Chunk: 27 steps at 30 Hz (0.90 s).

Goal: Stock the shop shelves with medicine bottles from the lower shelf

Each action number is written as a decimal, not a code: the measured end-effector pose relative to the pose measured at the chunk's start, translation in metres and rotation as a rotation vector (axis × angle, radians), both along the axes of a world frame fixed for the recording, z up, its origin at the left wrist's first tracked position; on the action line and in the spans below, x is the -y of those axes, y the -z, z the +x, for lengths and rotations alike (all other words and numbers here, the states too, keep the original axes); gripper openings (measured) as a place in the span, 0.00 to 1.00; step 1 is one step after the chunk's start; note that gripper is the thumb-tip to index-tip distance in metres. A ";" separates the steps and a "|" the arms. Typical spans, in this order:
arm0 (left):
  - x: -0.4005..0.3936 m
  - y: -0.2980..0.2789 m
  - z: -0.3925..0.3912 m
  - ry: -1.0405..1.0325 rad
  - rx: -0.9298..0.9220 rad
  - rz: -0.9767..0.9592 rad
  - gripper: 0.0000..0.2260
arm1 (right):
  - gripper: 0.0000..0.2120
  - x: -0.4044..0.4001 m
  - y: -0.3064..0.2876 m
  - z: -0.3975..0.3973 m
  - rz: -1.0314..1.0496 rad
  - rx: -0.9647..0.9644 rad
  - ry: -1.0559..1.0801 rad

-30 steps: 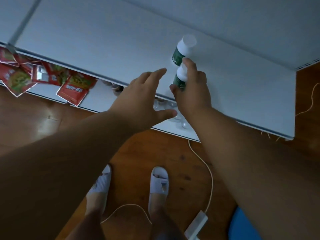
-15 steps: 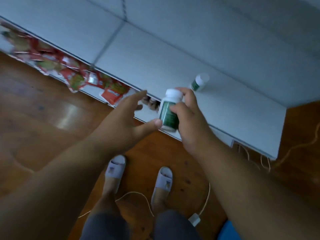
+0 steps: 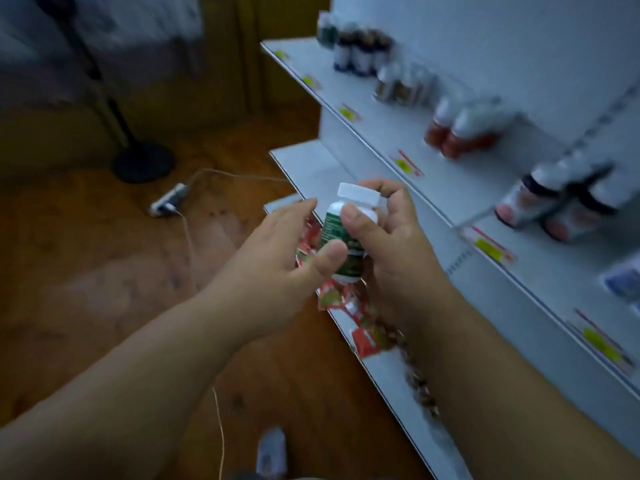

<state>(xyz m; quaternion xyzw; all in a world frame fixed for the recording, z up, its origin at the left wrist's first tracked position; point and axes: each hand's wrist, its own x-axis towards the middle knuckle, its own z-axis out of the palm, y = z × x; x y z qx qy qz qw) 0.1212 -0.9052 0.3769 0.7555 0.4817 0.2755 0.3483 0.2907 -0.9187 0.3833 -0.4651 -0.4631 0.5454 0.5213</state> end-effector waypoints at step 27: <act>-0.447 -0.020 -0.128 -0.140 -0.199 0.014 0.48 | 0.25 -0.500 -0.036 -0.134 0.177 0.214 -0.088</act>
